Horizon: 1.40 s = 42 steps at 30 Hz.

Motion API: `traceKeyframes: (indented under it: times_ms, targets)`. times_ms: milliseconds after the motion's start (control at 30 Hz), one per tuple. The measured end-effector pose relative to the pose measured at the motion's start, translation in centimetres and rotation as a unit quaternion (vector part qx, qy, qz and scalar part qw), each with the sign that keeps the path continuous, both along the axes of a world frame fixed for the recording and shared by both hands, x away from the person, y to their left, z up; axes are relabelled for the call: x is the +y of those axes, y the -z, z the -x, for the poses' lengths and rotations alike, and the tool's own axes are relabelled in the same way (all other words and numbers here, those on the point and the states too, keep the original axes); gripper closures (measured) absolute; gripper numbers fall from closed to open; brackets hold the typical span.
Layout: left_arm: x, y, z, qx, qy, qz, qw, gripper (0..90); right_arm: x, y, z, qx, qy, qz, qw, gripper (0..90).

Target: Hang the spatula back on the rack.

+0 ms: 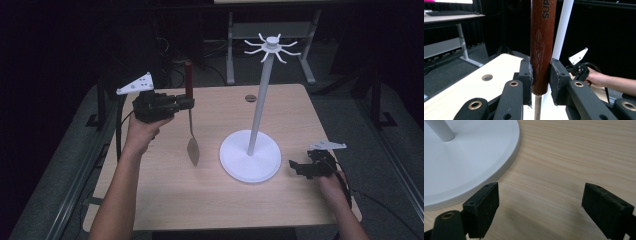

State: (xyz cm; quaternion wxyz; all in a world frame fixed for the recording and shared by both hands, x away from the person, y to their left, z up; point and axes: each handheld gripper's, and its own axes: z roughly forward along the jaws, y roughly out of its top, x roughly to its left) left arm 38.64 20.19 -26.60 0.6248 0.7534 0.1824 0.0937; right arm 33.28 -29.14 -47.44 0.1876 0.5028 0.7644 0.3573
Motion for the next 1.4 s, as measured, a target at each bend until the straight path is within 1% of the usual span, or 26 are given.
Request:
traceKeyframes:
  times_ms: [167,233,267,300,500,567,633,667,833,1000,1100,1133,1300,1400]
  targets:
    - [-1.3,-1.4,-0.1,-0.009,0.016,0.004,0.9998,73.7,0.0,0.0,0.0,-0.001,0.000,-0.001,1.0000,14.3]
    - [-1.9,-1.9,-0.2,-0.013,0.024,0.003,0.9996,73.7,0.0,0.0,0.0,-0.001,-0.001,0.000,1.0000,14.3]
    - [-1.9,-1.9,-0.2,-0.013,0.024,0.003,0.9996,73.7,0.0,0.0,0.0,-0.001,-0.001,0.000,1.0000,14.3]
    - [-2.4,-2.3,-0.3,-0.016,0.030,0.000,0.9994,73.7,0.0,0.0,0.0,0.000,-0.001,0.000,1.0000,14.3]
    - [-4.0,-3.3,-0.5,-0.023,0.047,-0.004,0.9986,73.7,0.0,0.0,0.0,-0.001,-0.001,-0.001,1.0000,14.4]
    - [-4.6,-3.6,-0.5,-0.025,0.050,0.000,0.9984,73.7,0.0,0.0,0.0,0.000,-0.001,-0.001,1.0000,14.3]
    - [-5.1,-3.9,-0.5,-0.028,0.058,-0.002,0.9979,73.7,0.0,0.0,0.0,0.000,-0.002,-0.001,1.0000,14.3]
    - [-5.4,-4.0,-0.5,-0.027,0.060,0.000,0.9979,73.7,0.0,0.0,0.0,0.000,-0.001,-0.001,1.0000,14.3]
    - [-6.7,-4.4,-0.5,-0.033,0.070,-0.008,0.9969,73.7,0.0,-0.1,0.0,-0.001,-0.002,-0.001,1.0000,14.3]
    - [-7.9,-4.8,-0.7,-0.034,0.079,-0.008,0.9962,73.7,-0.1,0.0,0.0,-0.003,-0.003,-0.002,1.0000,14.3]
    - [-8.6,-5.0,-0.8,-0.036,0.084,-0.012,0.9957,73.7,0.0,0.0,0.0,-0.002,-0.003,0.000,1.0000,14.3]
    - [-8.8,-5.1,-0.9,-0.042,0.086,-0.016,0.9953,73.7,-0.1,-0.1,0.0,-0.003,-0.005,0.002,1.0000,14.3]
    - [-9.9,-5.4,-1.0,-0.041,0.091,-0.023,0.9947,73.7,-0.2,-0.1,0.1,-0.005,-0.003,-0.002,1.0000,14.3]
    - [-10.4,-5.3,-1.2,-0.039,0.092,-0.027,0.9947,73.7,-0.2,-0.1,0.1,-0.007,-0.004,-0.003,1.0000,14.4]
